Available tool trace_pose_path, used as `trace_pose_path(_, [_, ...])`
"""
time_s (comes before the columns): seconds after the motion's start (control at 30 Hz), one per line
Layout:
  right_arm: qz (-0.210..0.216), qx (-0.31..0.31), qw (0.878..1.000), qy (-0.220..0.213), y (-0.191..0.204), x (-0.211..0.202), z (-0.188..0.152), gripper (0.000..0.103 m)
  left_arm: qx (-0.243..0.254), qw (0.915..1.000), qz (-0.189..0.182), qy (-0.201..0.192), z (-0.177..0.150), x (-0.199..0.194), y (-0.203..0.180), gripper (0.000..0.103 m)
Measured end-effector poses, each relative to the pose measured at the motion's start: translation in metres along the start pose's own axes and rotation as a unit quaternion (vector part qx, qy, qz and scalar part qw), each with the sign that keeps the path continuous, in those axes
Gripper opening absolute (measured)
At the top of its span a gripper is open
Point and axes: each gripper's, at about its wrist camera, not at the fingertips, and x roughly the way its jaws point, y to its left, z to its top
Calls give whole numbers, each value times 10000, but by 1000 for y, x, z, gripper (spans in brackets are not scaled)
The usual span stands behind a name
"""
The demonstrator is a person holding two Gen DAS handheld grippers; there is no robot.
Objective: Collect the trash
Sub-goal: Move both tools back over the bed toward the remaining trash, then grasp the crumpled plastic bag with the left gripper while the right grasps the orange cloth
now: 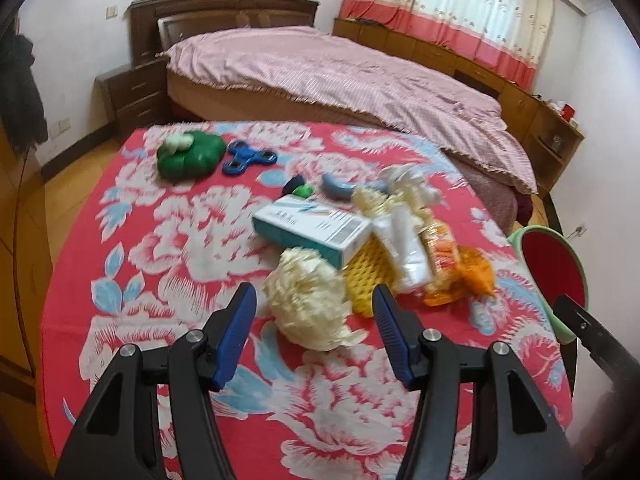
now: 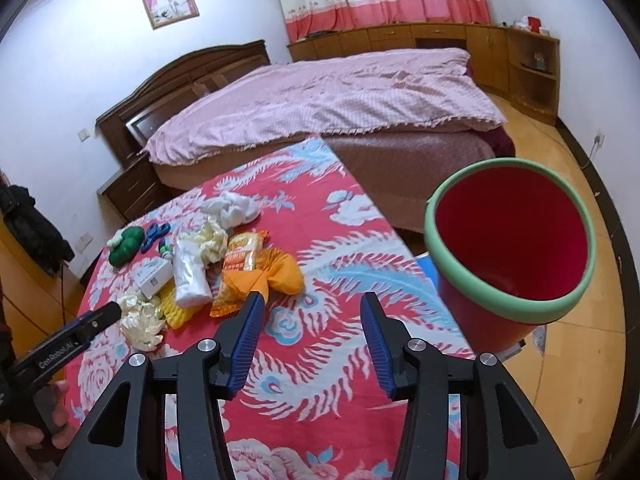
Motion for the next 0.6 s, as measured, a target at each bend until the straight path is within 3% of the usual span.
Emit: trace_pose_path(0.6, [228, -252, 9986, 415, 23, 59, 7, 60, -289, 9988, -41, 383, -6, 39, 17, 60])
